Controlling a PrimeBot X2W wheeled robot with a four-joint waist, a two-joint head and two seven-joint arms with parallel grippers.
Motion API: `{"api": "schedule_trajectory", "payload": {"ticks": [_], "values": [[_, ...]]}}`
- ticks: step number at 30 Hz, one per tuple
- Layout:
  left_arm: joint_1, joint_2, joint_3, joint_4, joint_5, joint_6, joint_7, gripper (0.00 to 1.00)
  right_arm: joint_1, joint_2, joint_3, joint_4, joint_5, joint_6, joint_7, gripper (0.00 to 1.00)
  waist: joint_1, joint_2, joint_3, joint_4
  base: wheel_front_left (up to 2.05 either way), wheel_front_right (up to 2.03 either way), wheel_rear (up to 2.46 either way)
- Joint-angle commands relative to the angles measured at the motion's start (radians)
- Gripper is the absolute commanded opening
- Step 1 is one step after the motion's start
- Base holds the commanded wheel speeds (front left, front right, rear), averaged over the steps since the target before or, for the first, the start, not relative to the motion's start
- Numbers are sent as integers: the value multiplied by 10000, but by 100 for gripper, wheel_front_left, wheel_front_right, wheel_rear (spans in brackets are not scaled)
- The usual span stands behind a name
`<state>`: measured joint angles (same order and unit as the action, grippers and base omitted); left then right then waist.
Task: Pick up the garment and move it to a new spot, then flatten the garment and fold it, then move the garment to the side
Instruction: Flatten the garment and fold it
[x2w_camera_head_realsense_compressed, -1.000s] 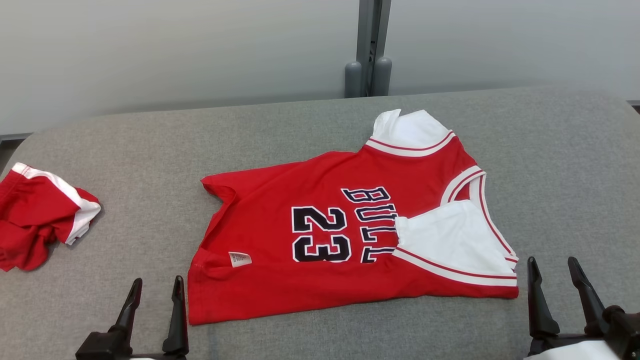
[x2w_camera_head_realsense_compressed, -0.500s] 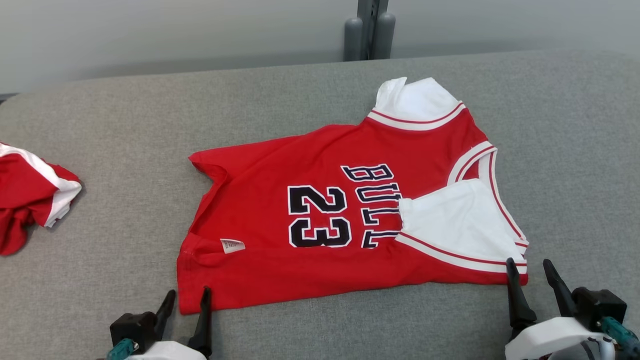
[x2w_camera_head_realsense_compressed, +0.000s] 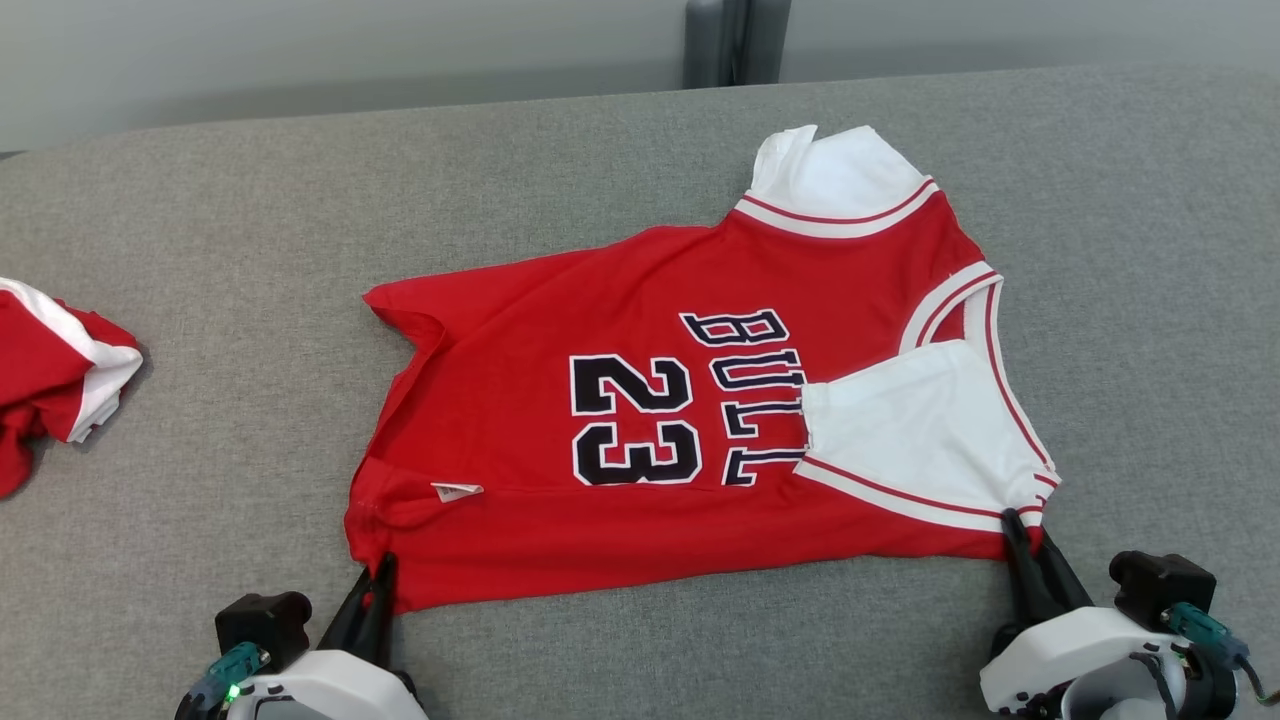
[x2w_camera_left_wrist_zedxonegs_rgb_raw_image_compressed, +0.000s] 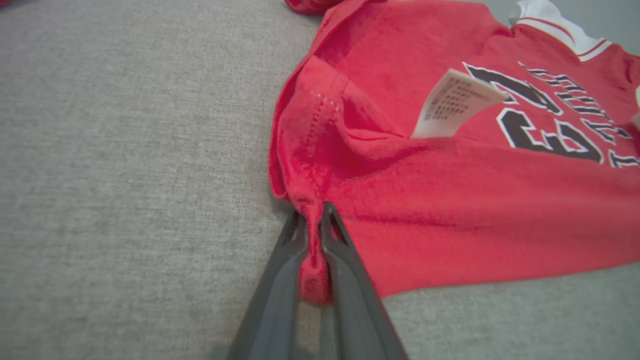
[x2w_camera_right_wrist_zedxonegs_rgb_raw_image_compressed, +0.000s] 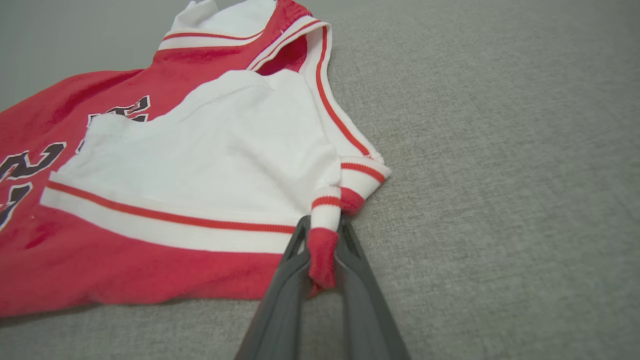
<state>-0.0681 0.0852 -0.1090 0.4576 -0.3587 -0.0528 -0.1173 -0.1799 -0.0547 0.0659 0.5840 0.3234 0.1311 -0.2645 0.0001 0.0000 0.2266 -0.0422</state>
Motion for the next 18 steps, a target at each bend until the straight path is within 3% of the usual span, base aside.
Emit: {"api": "schedule_trajectory", "payload": {"ticks": [1, 8, 18], "values": [[56, 4, -74, 161, 2, -30, 65, 0, -48, -112, 35, 74, 203, -6, 2, 0, -1, 0, -1, 12, 0, 0, 0], [357, 276, -60, -515, -85, -39, 187, 0, 645, -246, 47, -783, 649, -4, 0, 0, -1, 0, -141, 115, 0, 0, 0], [1504, 556, -118, -2037, -270, 163, 1223, 0, 2535, -215, -277, -2311, 792, -4, 71, 0, -1, 0, -621, 174, 0, 0, 0]]}}
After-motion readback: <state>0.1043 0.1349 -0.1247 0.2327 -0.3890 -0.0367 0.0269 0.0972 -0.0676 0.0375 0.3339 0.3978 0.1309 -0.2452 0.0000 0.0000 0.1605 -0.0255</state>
